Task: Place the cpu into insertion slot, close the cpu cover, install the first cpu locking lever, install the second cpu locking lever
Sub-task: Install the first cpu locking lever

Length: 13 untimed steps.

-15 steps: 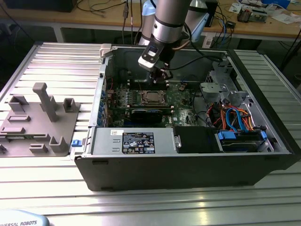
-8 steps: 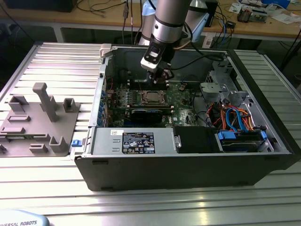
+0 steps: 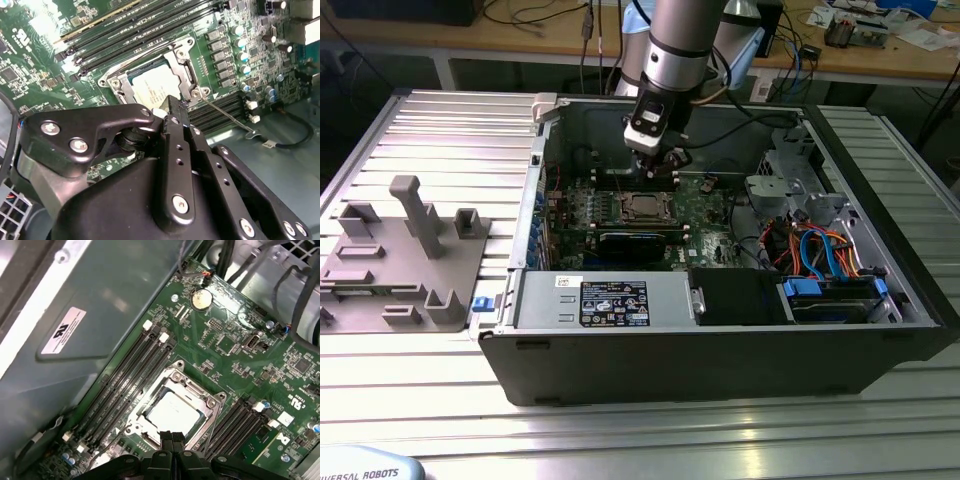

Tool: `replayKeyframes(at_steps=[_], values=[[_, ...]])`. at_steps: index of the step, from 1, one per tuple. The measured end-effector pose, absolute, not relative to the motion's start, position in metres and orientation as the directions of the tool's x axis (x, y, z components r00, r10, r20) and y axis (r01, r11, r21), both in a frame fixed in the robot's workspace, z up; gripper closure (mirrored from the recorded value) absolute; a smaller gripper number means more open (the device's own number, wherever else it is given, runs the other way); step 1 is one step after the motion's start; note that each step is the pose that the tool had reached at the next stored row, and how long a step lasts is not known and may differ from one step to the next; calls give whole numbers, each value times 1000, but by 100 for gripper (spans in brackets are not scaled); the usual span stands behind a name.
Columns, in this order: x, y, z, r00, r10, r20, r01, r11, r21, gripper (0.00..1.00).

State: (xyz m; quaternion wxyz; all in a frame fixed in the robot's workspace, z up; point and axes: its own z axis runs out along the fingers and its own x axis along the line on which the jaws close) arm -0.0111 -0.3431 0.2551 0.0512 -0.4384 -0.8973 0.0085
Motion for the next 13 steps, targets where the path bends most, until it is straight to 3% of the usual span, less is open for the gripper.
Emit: replayKeyframes(at_steps=[13], values=[[-11, -343, 255, -713, 696, 84, 693, 718, -60, 89]])
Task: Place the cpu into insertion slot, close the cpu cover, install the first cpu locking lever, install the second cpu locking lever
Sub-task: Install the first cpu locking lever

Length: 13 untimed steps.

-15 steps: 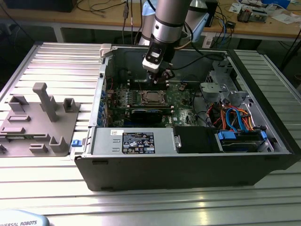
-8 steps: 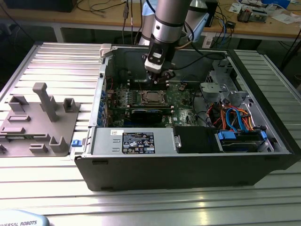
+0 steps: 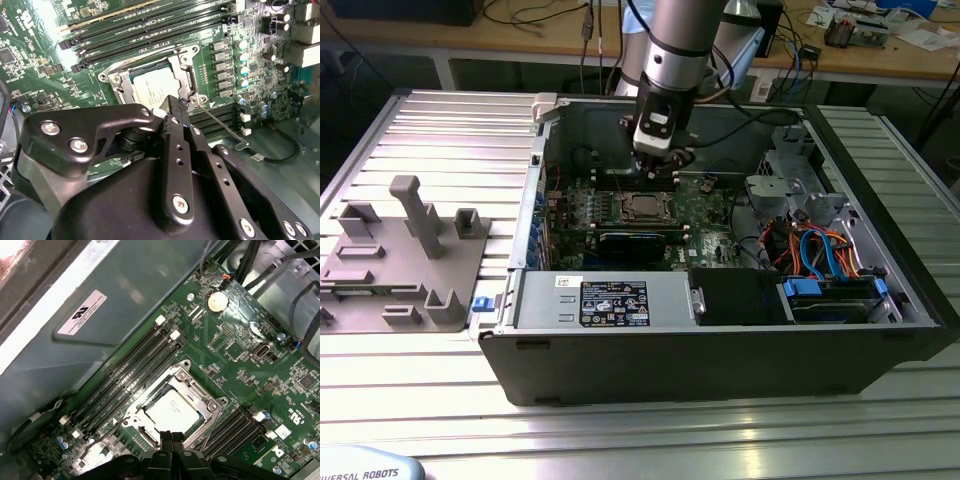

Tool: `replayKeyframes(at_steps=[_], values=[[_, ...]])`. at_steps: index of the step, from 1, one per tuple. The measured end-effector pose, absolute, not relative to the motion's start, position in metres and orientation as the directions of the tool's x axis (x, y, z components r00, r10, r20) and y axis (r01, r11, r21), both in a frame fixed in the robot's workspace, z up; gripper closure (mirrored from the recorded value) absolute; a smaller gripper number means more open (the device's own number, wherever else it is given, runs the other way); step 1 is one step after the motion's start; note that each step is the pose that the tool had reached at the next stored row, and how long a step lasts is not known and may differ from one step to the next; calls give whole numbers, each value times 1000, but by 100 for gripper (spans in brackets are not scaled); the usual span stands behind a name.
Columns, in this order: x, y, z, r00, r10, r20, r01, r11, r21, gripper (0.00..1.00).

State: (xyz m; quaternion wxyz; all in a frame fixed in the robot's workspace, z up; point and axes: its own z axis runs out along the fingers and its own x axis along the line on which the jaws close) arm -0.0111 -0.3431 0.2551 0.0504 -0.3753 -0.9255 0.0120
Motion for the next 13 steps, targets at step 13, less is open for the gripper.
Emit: replayKeyframes(at_steps=[13], values=[[-11, -343, 255, -795, 601, 84, 598, 799, -60, 89]])
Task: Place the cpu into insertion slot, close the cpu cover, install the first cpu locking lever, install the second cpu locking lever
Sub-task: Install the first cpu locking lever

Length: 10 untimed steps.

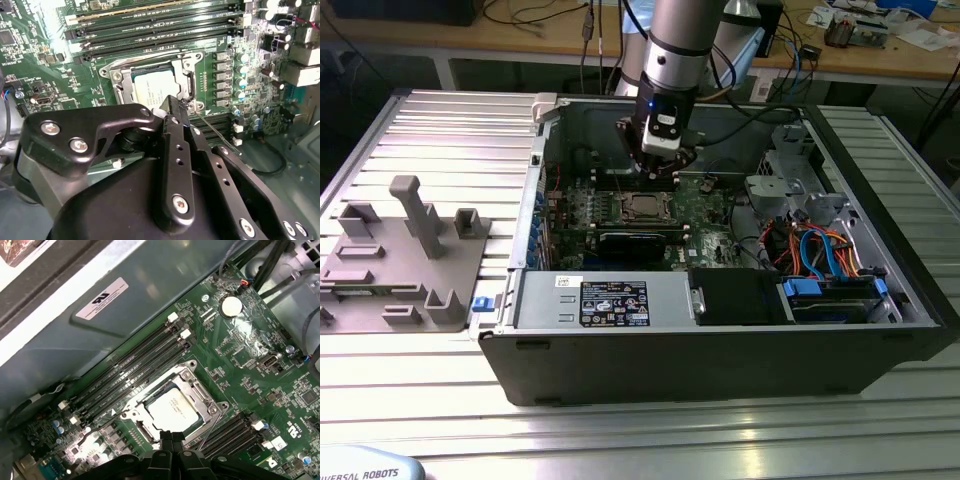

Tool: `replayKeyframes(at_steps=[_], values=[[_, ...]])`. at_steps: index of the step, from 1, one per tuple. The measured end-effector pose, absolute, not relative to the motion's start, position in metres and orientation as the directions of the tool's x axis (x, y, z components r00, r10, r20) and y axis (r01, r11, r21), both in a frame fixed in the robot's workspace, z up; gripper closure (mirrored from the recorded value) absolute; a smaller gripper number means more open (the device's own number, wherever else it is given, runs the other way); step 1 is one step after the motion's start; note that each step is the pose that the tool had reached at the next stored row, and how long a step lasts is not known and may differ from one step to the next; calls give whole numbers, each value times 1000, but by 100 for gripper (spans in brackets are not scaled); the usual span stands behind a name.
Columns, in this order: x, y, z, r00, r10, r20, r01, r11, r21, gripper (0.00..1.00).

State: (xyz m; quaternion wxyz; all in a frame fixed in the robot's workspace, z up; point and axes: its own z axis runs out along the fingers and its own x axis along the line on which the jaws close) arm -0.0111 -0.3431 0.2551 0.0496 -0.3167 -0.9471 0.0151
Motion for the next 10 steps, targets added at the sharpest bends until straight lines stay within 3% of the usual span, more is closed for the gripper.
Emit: replayKeyframes(at_steps=[10], values=[[-11, -343, 255, -850, 520, 84, 516, 854, -60, 89]])
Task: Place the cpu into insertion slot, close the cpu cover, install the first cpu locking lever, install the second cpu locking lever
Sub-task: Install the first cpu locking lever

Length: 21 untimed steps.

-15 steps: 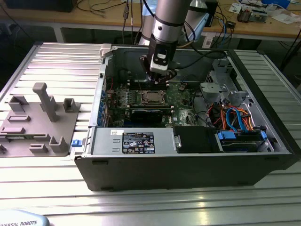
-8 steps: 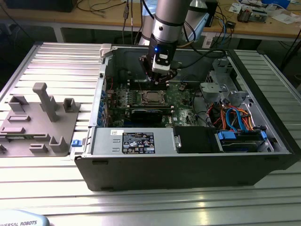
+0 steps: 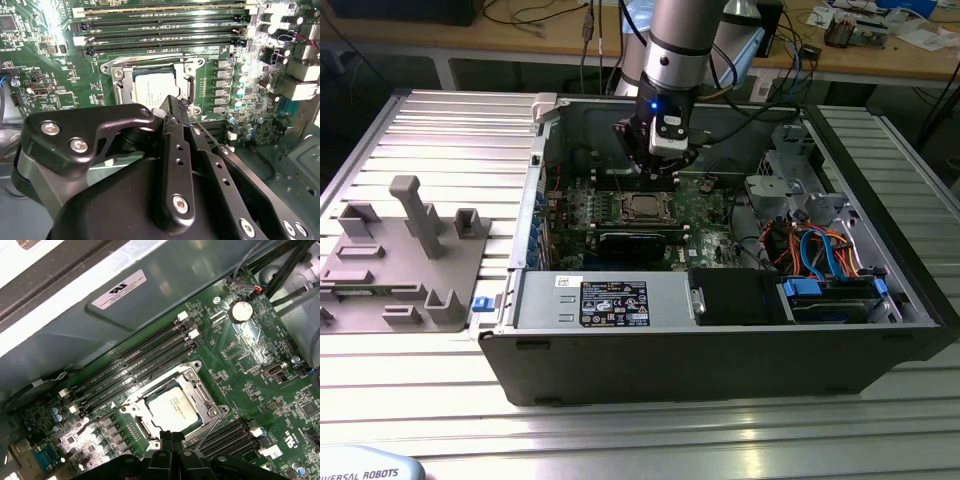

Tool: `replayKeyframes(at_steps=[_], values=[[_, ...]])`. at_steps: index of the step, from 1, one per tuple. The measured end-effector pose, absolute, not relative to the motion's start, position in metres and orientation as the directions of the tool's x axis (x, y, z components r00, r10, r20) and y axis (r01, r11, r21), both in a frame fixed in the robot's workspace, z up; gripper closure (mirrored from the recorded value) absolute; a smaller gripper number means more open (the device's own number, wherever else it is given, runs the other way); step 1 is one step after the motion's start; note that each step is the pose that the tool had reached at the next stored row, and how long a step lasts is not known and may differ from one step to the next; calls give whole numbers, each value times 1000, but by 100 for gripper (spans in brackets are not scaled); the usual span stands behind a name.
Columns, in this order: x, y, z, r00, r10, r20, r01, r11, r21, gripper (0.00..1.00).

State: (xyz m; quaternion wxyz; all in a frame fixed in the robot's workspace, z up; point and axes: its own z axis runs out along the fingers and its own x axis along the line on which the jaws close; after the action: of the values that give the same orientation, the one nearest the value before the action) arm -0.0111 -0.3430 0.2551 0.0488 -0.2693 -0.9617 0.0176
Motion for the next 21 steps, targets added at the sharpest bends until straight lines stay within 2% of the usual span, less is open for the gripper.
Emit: replayKeyframes(at_steps=[17, 21], values=[[-11, -343, 255, -918, 388, 87, 385, 922, -54, 89], [-11, -343, 255, -926, 365, 97, 364, 931, -31, 89]])
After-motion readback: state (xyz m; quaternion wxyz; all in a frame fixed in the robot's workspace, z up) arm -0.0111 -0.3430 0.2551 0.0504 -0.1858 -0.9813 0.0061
